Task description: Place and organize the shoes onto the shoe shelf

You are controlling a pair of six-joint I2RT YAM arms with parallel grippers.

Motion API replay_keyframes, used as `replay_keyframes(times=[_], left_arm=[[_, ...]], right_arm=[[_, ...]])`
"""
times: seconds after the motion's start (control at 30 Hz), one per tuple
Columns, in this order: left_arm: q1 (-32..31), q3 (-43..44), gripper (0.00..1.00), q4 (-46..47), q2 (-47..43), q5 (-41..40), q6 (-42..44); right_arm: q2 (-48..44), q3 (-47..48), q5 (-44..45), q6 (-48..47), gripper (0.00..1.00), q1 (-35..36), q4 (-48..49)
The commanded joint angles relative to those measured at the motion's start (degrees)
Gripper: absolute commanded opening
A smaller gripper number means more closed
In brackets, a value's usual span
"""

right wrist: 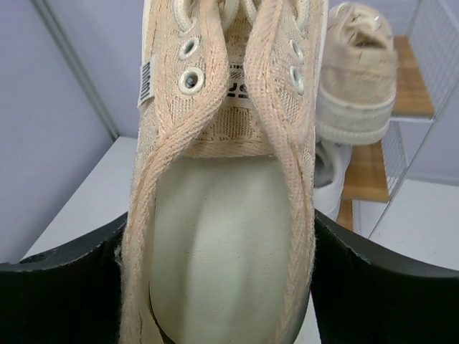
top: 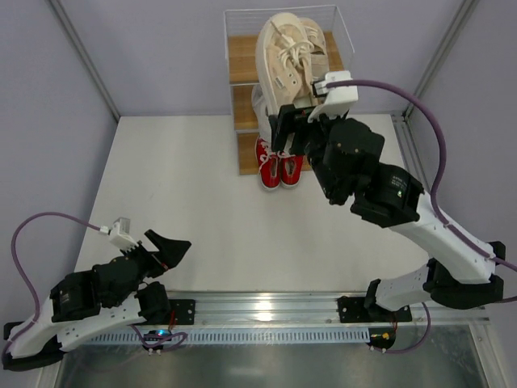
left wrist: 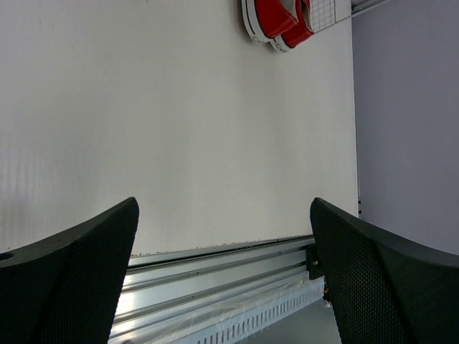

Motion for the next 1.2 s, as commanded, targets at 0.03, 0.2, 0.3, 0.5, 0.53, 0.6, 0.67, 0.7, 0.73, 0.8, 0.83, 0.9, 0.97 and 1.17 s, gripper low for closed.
replay_keyframes(times=[0.03,0.2,0.3,0.5,0.53,0.6,0.67,0.7,0.73,0.8,0.83,0.9,0.97,1.17], left_arm=[[-0.13,1.37,1.0,1.21,0.24,-0.35,0.81],[-0.13,0.58,1.0,1.48,-0.64,0.27,0.55],[-0.13,0.75,1.0,1.12,-0.81,0.71,0.64],[-0.13,0.75,1.0,0.95,-2.22,1.15,0.64],[-0.13,0.67,1.0,0.86,-2.4,1.23,0.55],[-0.13,0.75,1.0,0.68,-2.84,1.23,0.63],[-0.13,1.01,1.0,0.24,-3.19,1.06,0.55],[-0.13,1.1,1.0,0.16,-3.36,0.97,0.63],[-0.13,1.36,1.0,0.24,-3.54,0.88,0.64],[-0.13,1.28,1.0,0.24,-3.8,0.71,0.64],[-0.13,1.28,1.0,0.24,-3.89,0.71,0.64],[-0.13,1.37,1.0,0.24,-3.8,0.71,0.64],[-0.13,1.37,1.0,0.15,-3.89,0.71,0.64],[-0.13,1.54,1.0,0.33,-3.8,0.62,0.64]], right_arm=[[7.27,13.06,-3.06,-6.41,0.04,-5.25,-1.96],[16.66,24.82,-8.15,-10.36,0.04,-10.43,0.15],[22.99,33.96,-9.22,-11.86,0.04,-12.19,-1.17],[28.55,38.22,-10.18,-11.88,0.04,-17.46,0.15],[28.99,38.39,-12.88,-10.83,0.04,-18.52,-0.55],[29.69,38.48,-15.97,-9.24,0.04,-20.45,-1.43],[30.66,38.48,-19.5,-8.27,0.04,-22.39,-1.52],[31.1,38.66,-20.37,-8.35,0.04,-22.66,-1.35],[31.54,38.83,-20.64,-8.44,0.04,-23.01,-1.08],[32.07,39.62,-21.96,-8.27,0.04,-23.8,-0.82],[32.59,40.06,-22.23,-8.09,0.04,-24.06,-0.9],[32.95,40.94,-22.49,-8.0,0.04,-24.59,-0.73],[33.3,41.03,-23.36,-7.48,0.04,-25.29,-0.55],[34.44,40.85,-22.58,-5.45,0.04,-26.26,0.41]])
